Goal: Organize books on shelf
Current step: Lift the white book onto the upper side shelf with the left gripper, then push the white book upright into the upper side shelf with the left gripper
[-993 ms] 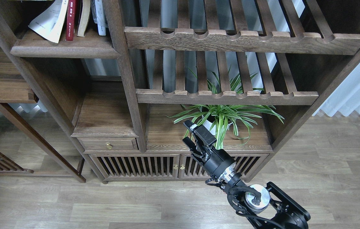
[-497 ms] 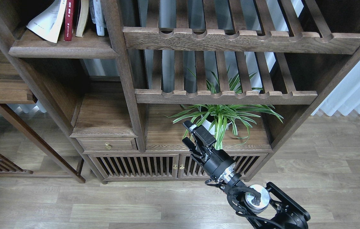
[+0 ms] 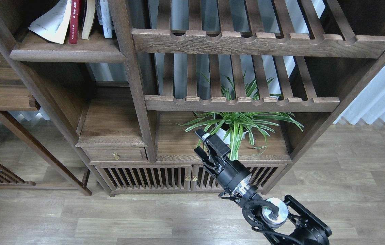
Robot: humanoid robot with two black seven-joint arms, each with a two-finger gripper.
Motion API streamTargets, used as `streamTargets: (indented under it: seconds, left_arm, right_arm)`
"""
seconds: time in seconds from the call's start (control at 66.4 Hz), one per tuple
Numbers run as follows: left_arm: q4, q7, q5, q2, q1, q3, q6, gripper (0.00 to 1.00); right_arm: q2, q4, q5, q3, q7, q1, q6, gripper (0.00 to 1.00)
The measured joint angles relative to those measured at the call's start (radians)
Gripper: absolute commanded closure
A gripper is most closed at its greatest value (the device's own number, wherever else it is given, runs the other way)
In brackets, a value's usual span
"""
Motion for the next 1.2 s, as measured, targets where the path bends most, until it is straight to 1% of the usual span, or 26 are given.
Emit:
streamTargets:
  seconds: [0.241, 0.406, 0.421, 0.572, 0.798, 1.084, 1.204]
  left_arm:
    - [0.0, -0.076, 0.025, -0.007, 0.006, 0.003, 0.0, 0.98]
    - [-0.001, -0.155, 0.056, -0.008, 0.016, 0.003, 0.0, 0.98]
    - [-0.001, -0.178, 0.06, -0.008, 0.022, 0.002, 0.0, 0.98]
    - [0.002, -0.223, 0.062, -0.016, 0.043, -0.001, 0.0, 0.98]
    - [0.019, -0.254, 0.063, -0.037, 0.072, -0.009, 0.0, 0.98]
    - [0.03, -0.259, 0.092, -0.045, 0.074, -0.009, 0.0, 0.98]
    - [0.032, -0.273, 0.115, -0.041, 0.077, -0.009, 0.0, 0.98]
  right_arm:
    - [0.0, 0.001, 0.002, 0.002, 0.0, -0.001, 0.0, 0.01]
    - [0.0, 0.001, 0.002, 0.002, 0.0, -0.002, 0.006, 0.01]
    - [0.0, 0.001, 0.002, 0.002, 0.0, -0.002, 0.007, 0.01]
    - [0.0, 0.001, 0.002, 0.003, 0.0, -0.002, 0.009, 0.01]
    - [0.0, 0.005, 0.002, 0.005, 0.0, -0.004, 0.009, 0.01]
    - [0.0, 0.013, 0.002, 0.007, 0.0, -0.007, 0.017, 0.01]
    - [0.0, 0.015, 0.002, 0.007, 0.0, -0.009, 0.027, 0.01]
